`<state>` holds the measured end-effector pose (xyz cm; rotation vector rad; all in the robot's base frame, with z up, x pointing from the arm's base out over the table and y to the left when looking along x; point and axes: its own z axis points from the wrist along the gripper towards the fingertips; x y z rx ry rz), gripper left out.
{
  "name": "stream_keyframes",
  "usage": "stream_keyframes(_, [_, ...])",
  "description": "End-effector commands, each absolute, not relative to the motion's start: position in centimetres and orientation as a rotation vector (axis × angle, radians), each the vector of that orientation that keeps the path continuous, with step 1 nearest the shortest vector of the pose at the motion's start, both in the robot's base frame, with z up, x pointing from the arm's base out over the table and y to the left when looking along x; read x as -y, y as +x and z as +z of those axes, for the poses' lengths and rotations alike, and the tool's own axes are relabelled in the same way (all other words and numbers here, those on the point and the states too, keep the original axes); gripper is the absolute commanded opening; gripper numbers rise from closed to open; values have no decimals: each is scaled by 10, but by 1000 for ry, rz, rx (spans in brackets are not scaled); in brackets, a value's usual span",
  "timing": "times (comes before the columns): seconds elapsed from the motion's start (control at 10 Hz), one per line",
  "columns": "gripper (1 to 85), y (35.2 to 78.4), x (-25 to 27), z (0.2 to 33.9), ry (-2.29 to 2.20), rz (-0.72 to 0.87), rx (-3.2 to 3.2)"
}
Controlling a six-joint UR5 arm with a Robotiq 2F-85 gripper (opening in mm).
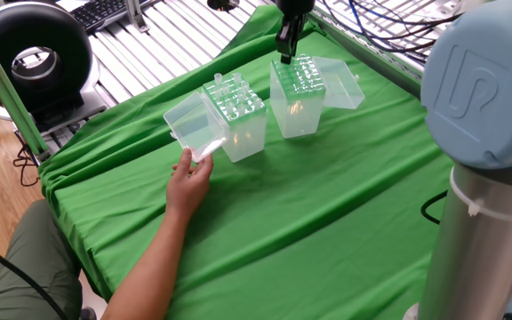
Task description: Insert a large pipette tip into the holder for large pipette tips
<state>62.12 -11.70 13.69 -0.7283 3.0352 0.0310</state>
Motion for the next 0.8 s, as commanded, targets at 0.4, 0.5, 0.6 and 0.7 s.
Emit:
stream_keyframes(0.4, [130,626,122,140,-658,-13,-3041])
stream_keyframes(0.5, [117,627,123,140,-646,-18,-3042])
stream_keyframes(0.6, [97,626,123,144,-633,-34,-3047])
stream_keyframes(0.7, [80,625,122,148,-617,-42,-3054])
